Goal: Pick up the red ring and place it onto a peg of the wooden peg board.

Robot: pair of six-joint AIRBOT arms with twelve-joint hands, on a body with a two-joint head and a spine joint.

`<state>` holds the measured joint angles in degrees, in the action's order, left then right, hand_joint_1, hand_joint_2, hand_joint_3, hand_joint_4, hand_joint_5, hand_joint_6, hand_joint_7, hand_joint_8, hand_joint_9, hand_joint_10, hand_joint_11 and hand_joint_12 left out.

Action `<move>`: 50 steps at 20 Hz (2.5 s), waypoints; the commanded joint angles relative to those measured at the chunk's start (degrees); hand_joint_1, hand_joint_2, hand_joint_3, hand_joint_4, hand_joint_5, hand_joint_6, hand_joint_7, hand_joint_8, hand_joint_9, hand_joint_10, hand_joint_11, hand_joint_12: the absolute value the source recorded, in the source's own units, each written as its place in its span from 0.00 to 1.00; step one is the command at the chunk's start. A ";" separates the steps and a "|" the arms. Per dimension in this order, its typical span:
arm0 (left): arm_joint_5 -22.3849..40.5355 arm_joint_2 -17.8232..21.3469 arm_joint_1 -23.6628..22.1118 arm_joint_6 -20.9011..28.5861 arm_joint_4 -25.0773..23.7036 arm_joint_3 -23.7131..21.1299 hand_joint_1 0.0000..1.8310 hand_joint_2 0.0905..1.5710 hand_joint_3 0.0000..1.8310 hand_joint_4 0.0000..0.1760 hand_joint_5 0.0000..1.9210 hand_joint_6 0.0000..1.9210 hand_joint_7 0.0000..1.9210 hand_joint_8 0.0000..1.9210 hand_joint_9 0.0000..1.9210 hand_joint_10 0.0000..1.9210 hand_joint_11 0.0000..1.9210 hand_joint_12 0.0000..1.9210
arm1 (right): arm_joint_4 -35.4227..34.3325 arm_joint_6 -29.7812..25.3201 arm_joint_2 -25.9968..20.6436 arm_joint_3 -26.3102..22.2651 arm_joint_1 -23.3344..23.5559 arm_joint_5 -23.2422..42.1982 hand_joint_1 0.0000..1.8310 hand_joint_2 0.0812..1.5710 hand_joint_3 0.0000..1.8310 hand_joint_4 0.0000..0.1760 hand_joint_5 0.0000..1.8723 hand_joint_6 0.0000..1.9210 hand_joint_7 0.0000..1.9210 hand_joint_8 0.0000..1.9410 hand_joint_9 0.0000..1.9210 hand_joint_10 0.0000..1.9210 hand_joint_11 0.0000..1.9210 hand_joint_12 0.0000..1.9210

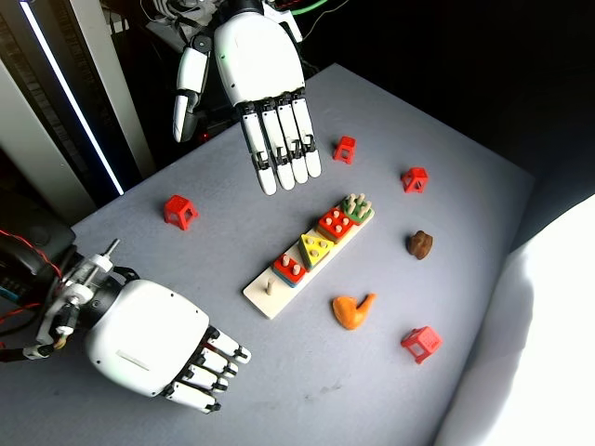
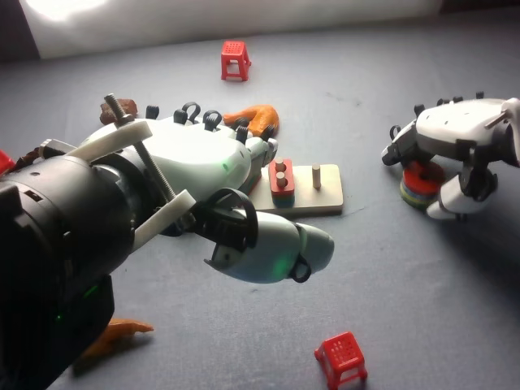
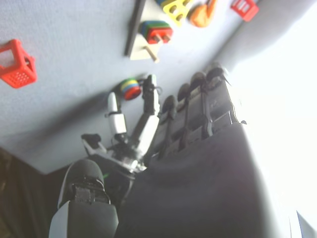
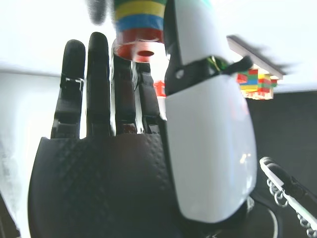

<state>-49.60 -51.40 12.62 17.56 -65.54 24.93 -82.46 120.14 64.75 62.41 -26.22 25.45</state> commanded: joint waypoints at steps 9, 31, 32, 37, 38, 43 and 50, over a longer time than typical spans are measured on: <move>1.36 -0.26 -0.66 -0.66 -3.96 -0.69 0.00 0.72 0.01 0.00 0.00 0.00 0.00 0.00 0.00 0.00 0.00 0.00 | 1.35 -0.02 0.05 0.26 0.51 1.76 0.69 0.71 0.00 0.00 0.50 0.46 0.51 0.64 0.59 0.93 0.61 1.00; 1.99 -0.25 -1.05 -0.91 -3.65 -0.39 0.00 0.73 0.00 0.00 0.02 0.01 0.01 0.00 0.00 0.00 0.00 0.00 | 1.33 6.96 1.54 0.25 7.81 -0.18 0.75 0.67 0.00 0.00 0.53 0.42 0.57 0.44 0.50 0.65 0.33 0.92; 1.99 -0.25 -1.05 -0.91 -3.65 -0.39 0.00 0.73 0.00 0.00 0.02 0.01 0.01 0.00 0.00 0.00 0.00 0.00 | 1.33 7.53 1.91 0.25 8.22 -0.27 0.76 0.68 0.00 0.00 0.53 0.38 0.56 0.49 0.49 0.68 0.33 0.92; 2.24 -0.26 -1.05 -1.15 -3.66 -0.53 0.00 0.74 0.00 0.00 0.01 0.00 0.00 0.00 0.00 0.00 0.00 0.00 | 1.30 9.59 4.14 0.33 10.79 -1.71 0.64 0.69 0.00 0.00 0.53 0.50 0.59 0.95 0.66 0.99 0.65 1.00; 2.24 -0.26 -1.05 -1.23 -3.66 -0.54 0.00 0.73 0.00 0.00 0.02 0.00 0.01 0.00 0.00 0.00 0.01 0.00 | 1.30 10.15 4.65 0.45 11.25 -1.82 0.67 0.71 0.00 0.00 0.49 0.55 0.50 0.68 0.58 0.97 0.55 1.00; 2.24 -0.26 -1.16 -1.26 -3.66 -0.51 0.00 0.73 0.00 0.00 0.01 0.01 0.01 0.00 0.00 0.00 0.01 0.00 | 1.27 11.61 6.86 1.65 13.43 -3.02 0.68 0.70 0.00 0.00 0.50 0.51 0.50 0.61 0.54 0.95 0.51 1.00; 2.42 -0.26 -1.20 -1.29 -3.65 -0.33 0.00 0.73 0.00 0.00 0.01 0.00 0.00 0.00 0.00 0.00 0.00 0.00 | 1.20 14.04 8.30 1.72 13.41 -3.94 0.69 0.70 0.00 0.00 0.51 0.43 0.51 0.65 0.52 0.87 0.45 1.00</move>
<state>-48.36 -51.62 12.25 16.40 -65.23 24.40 -82.96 133.80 73.30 63.96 -13.34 20.18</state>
